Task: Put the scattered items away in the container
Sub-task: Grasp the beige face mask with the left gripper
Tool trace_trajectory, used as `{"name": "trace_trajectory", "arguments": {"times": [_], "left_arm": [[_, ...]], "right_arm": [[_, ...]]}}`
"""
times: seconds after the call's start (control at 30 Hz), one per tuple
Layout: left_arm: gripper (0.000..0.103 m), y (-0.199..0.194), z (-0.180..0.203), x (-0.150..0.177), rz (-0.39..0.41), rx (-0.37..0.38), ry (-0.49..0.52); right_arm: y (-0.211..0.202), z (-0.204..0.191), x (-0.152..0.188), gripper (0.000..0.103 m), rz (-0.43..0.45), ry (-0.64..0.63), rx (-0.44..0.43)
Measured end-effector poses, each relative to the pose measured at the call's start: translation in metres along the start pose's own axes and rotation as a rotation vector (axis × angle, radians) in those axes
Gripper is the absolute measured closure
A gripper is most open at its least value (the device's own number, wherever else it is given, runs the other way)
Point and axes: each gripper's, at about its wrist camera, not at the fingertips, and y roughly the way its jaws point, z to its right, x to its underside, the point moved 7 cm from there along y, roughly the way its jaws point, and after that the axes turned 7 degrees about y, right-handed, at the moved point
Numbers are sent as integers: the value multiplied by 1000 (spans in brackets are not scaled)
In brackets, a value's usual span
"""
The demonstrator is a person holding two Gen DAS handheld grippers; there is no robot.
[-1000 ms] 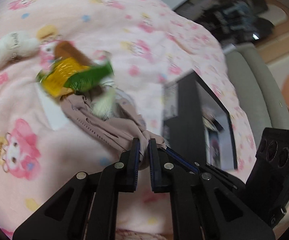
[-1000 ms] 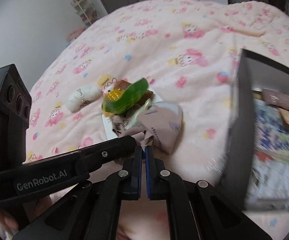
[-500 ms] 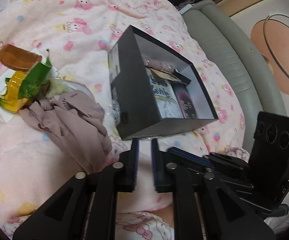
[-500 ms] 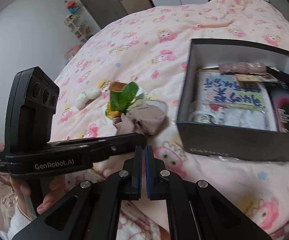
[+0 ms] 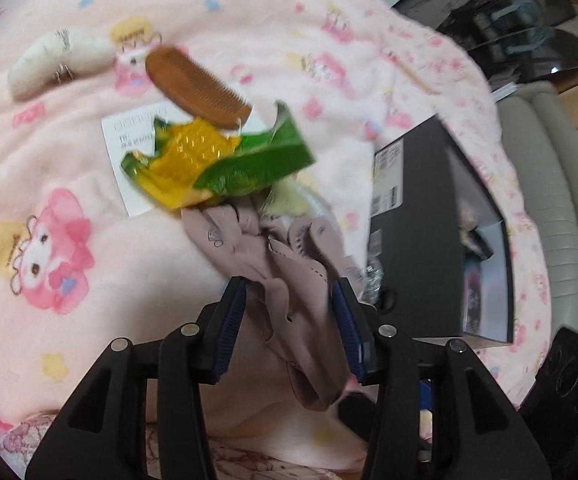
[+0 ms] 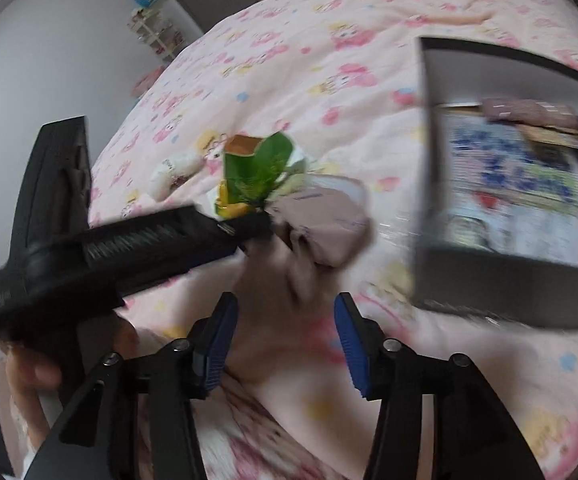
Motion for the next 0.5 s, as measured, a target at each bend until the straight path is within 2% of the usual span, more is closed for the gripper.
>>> {"name": "trace_trajectory", "arguments": {"times": [0.03, 0.07, 0.1, 0.27, 0.5], "left_arm": [[58, 4, -1, 1, -17, 6, 1], [58, 5, -1, 2, -24, 16, 1], [58, 5, -1, 2, -24, 27, 0], [57, -6, 0, 1, 20, 105, -10], [57, -10, 11, 1, 33, 95, 10]], "right_arm": [[10, -1, -1, 59, -16, -10, -8], [21, 0, 0, 70, -33, -16, 2], [28, 3, 2, 99, -51, -11, 22], [1, 10, 7, 99, 30, -2, 25], [-75, 37, 23, 99, 133, 17, 32]]}}
